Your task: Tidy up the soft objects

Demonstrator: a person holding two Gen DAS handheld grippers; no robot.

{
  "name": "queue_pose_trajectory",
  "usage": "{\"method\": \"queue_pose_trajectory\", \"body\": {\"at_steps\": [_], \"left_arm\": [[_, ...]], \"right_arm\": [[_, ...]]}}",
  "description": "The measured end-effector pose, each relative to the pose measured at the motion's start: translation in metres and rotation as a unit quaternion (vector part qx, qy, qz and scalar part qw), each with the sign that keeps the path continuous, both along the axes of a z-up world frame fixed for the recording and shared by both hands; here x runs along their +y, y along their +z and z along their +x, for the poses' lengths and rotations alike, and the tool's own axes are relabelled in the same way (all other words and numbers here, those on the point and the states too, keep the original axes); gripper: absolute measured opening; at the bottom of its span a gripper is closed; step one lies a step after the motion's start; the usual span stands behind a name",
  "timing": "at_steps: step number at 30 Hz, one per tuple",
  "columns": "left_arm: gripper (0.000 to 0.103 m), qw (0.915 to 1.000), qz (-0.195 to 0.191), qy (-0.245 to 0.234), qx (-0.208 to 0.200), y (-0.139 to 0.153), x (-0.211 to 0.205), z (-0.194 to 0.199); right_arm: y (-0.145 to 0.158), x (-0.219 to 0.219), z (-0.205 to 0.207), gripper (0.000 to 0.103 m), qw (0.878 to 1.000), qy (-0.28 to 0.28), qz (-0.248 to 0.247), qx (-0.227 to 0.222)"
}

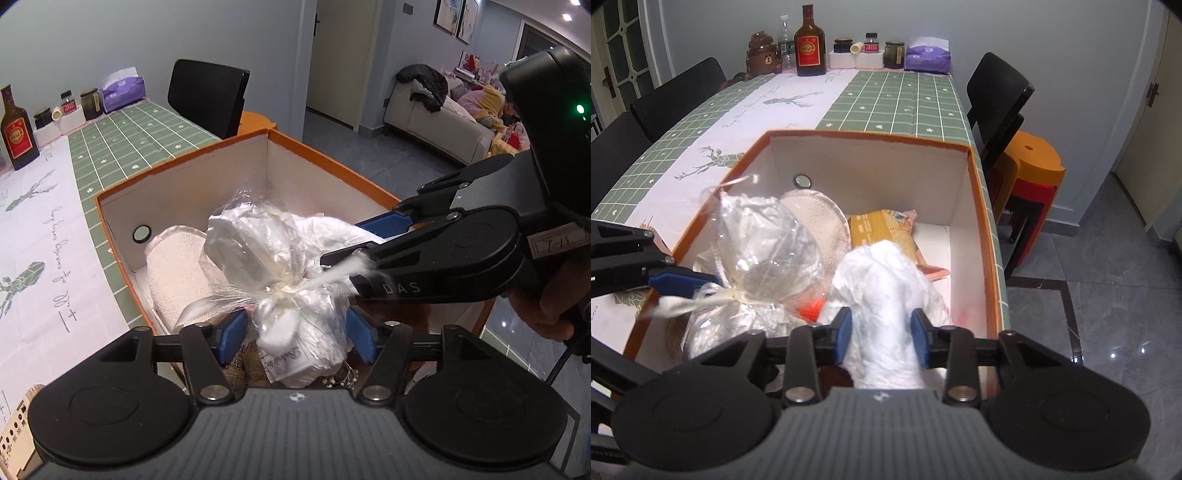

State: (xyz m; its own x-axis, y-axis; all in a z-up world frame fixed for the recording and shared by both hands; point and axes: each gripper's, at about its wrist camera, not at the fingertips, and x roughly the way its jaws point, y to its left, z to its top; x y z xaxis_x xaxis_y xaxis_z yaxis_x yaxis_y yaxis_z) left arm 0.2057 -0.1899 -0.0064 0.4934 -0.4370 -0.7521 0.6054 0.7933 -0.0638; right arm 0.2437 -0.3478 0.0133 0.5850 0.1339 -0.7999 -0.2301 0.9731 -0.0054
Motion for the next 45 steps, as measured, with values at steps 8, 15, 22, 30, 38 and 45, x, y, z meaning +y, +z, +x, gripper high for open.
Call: {"method": "queue_pose_trajectory", "body": {"at_steps": [8,15,22,30,38,45], "left_arm": [[0.086,0.9989,-0.020,0.005,-0.042,0.029,0.013,-0.021],[0.088,0.9943,-0.052,0.030,-0.089,0.064,0.041,-0.046],[0.088,0.9784,-0.092,0.081,-0.167,0.092,0.073,-0.090],[0.088,0.9438,-0.085,0.157,-0.278,0.107,0.103,-0.152],[0.088,0.9229,-0.086,0.197,-0.319,0.094,0.124,-0.189],[0.093,0.9154,-0.066,0.241,-0.315,0.063,0.143,-0.212]], "right_arm": [[0.033,0.006,-0.015,0.055,0.999,-0.002,-0.007,-0.033],[0.072,0.017,-0.039,0.063,0.997,-0.010,-0.001,-0.081],[0.117,0.040,-0.091,0.069,0.986,0.000,0.007,-0.169],[0.135,0.066,-0.170,0.085,0.964,0.011,0.001,-0.267],[0.110,0.092,-0.252,0.098,0.943,0.044,0.000,-0.331],[0.082,0.111,-0.298,0.100,0.933,0.029,0.016,-0.359]]}}
